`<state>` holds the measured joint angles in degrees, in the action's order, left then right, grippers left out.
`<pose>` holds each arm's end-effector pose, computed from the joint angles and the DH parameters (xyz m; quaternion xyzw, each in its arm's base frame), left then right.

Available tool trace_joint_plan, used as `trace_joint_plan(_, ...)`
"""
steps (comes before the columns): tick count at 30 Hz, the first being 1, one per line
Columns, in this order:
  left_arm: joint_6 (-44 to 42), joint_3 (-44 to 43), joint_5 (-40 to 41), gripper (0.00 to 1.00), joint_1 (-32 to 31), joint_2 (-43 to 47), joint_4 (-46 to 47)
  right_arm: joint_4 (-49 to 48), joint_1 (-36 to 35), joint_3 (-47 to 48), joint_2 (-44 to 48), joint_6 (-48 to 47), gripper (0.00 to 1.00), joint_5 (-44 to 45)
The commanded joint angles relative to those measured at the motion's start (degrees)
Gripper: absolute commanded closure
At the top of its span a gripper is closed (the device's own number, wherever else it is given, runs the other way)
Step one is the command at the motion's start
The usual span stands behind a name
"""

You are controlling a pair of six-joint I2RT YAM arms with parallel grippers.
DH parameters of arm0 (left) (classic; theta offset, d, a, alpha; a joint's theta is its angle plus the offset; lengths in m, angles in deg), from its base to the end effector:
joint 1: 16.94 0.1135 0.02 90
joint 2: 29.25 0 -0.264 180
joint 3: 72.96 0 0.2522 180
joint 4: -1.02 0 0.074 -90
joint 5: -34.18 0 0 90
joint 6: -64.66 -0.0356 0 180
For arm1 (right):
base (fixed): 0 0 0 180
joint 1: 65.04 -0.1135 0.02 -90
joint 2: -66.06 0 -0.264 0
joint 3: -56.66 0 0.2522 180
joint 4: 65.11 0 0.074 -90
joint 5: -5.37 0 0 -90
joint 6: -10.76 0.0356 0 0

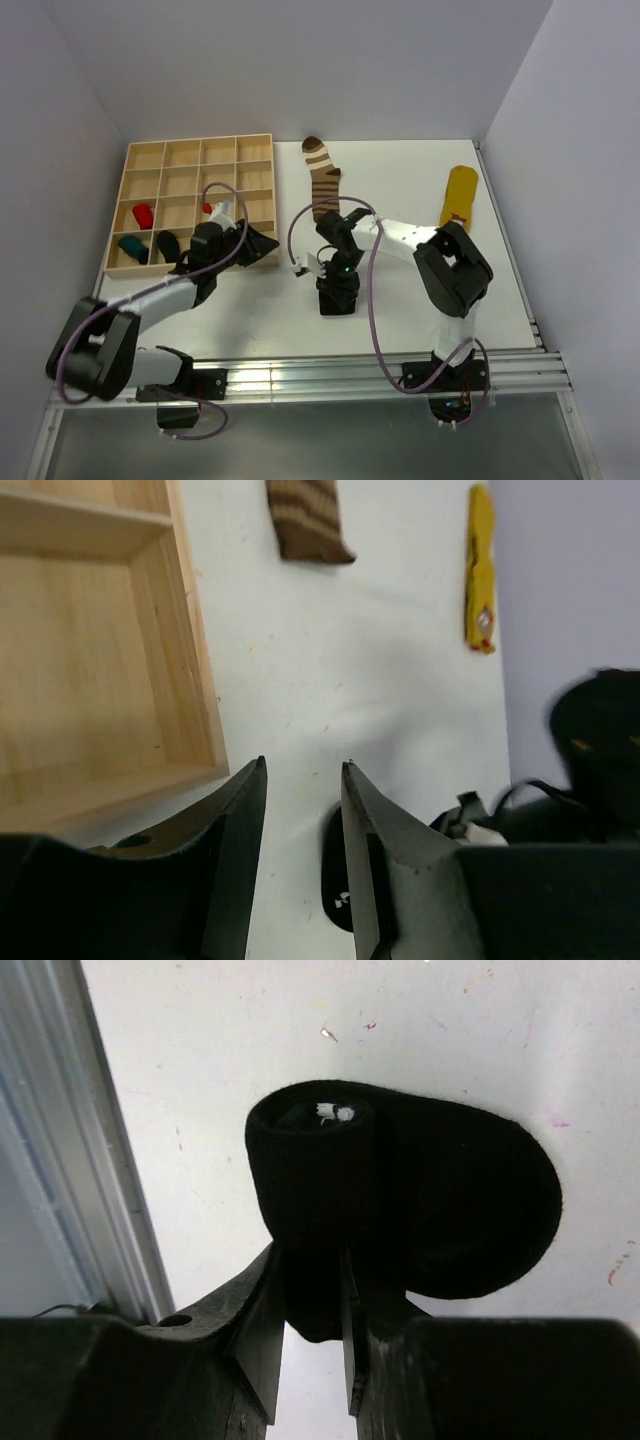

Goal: Roll the socks
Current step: Roll the sock at the center of the board.

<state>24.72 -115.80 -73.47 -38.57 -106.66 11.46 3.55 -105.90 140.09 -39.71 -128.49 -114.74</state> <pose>0.2457 -0.1090 0.1839 -0.1228 0.8244 -0.4190 0.3601 0.2327 0.2249 0.1669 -0.6819 0.6838 0.2597 0.0106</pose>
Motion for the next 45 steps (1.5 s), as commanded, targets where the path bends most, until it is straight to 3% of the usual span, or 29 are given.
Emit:
trace_joint_plan(1,2.58,6.39,12.01,0.58,-0.17,12.52,8.48,7.66,1.92,2.04,-7.15,-3.21,0.77,-0.65)
trace_joint_plan(5,-5.46,9.31,14.83,0.57,-2.10,22.98,5.87,13.56,4.47,9.41,-12.69,-5.58,0.77,-3.02)
trace_joint_plan(8,-13.64,7.82,17.64,0.55,-8.32,24.75,1.73,17.26,5.70,13.37,-17.00,-7.26,0.77,-4.34)
trace_joint_plan(10,-16.56,6.58,23.78,0.54,-15.79,24.67,-0.55,18.92,5.97,14.96,-18.58,-7.87,0.76,-4.78)
trace_joint_plan(11,-18.75,6.41,29.28,0.54,-18.25,24.15,-0.82,19.72,6.23,16.36,-20.15,-8.22,0.76,-5.57)
trace_joint_plan(14,-22.90,6.49,34.07,0.52,-26.08,21.52,0.83,21.39,6.50,18.74,-22.62,-8.58,0.75,-6.45)
trace_joint_plan(20,-32.21,-2.80,31.47,0.49,-36.10,8.54,-2.05,22.36,6.76,21.03,-25.62,-8.05,0.74,-6.02)
trace_joint_plan(28,-38.19,-12.13,15.64,0.48,-36.91,-5.46,-6.80,22.45,7.46,21.65,-26.58,-7.61,0.74,-6.28)
trace_joint_plan(34,-38.02,-15.57,5.55,0.48,-36.47,-10.39,-10.06,22.36,7.73,21.91,-27.03,-7.44,0.74,-6.72)
trace_joint_plan(45,-34.77,-11.78,3.68,0.48,-33.83,-4.51,-8.55,19.73,8.43,20.95,-26.85,-5.24,0.74,-6.81)
